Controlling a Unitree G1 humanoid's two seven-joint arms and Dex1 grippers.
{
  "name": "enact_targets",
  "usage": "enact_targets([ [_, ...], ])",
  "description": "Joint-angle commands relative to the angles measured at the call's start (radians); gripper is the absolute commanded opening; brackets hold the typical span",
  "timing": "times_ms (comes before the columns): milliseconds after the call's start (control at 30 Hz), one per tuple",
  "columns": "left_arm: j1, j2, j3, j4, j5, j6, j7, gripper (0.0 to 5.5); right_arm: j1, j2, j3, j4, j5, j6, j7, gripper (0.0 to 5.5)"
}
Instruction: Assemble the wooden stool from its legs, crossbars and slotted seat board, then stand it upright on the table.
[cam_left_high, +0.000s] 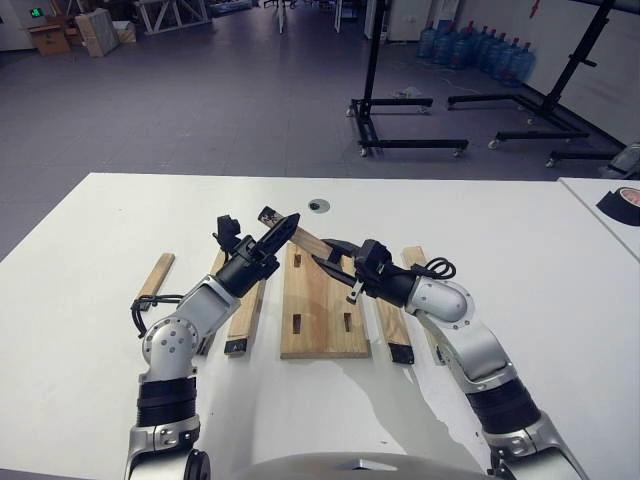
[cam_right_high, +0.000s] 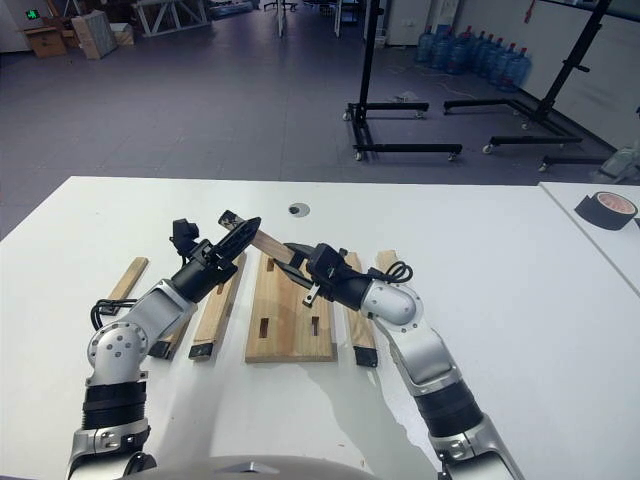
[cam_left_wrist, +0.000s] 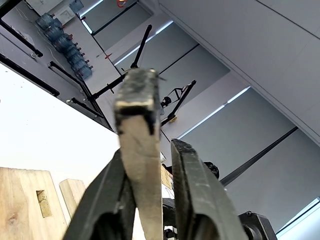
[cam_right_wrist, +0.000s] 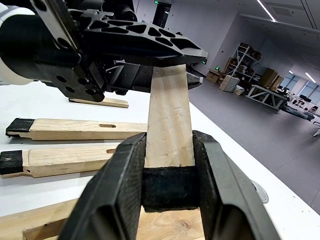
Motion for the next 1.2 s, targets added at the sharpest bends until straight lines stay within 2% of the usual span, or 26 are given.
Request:
enact_targets([
  [33,-0.026,-0.009,0.003,-0.019,-0.013,-0.003,0.0,0.38,0.003,-0.005,0.011,0.008,-0.007,0.028,0.008,1.28],
  [267,-0.026,-0.007,-0.006,-0.015,0.019,-0.011,0.0,0.38,-0.005,-0.004,0.007,0.011,-0.011,0.038,-0.001,1.28],
  [300,-0.027,-0.004,-0.009,-0.013,0.034,-0.016,-0.001,0.38,-0.006,-0.002,0.002,0.011,-0.002,0.056,-0.003,1.7],
  [467,-0.045,0.025,-0.006,0.013,0.181,-0.116,-0.003,0.38,0.011,-0.023,-0.033,-0.011,0.045,0.125,0.018,2.59],
  [667,-0.041,0.109,0.014,0.021,0.352,-0.219,-0.026,0.38,-0.002,-0.024,-0.114,0.026,0.022,0.145,-0.066,3.54],
  [800,-0.008,0.199,0.037,-0.004,0.459,-0.24,-0.007,0.38,-0.018,0.025,-0.147,0.055,-0.023,0.179,-0.202,3.56],
  [967,0.05,0.29,0.045,-0.037,0.589,-0.224,0.042,0.38,-0.011,0.186,-0.169,0.063,-0.107,0.202,-0.478,3.56],
  [1200,0.1,0.322,0.074,-0.091,0.643,-0.142,0.112,0.38,0.002,0.262,-0.149,0.062,-0.182,0.198,-0.604,3.56],
])
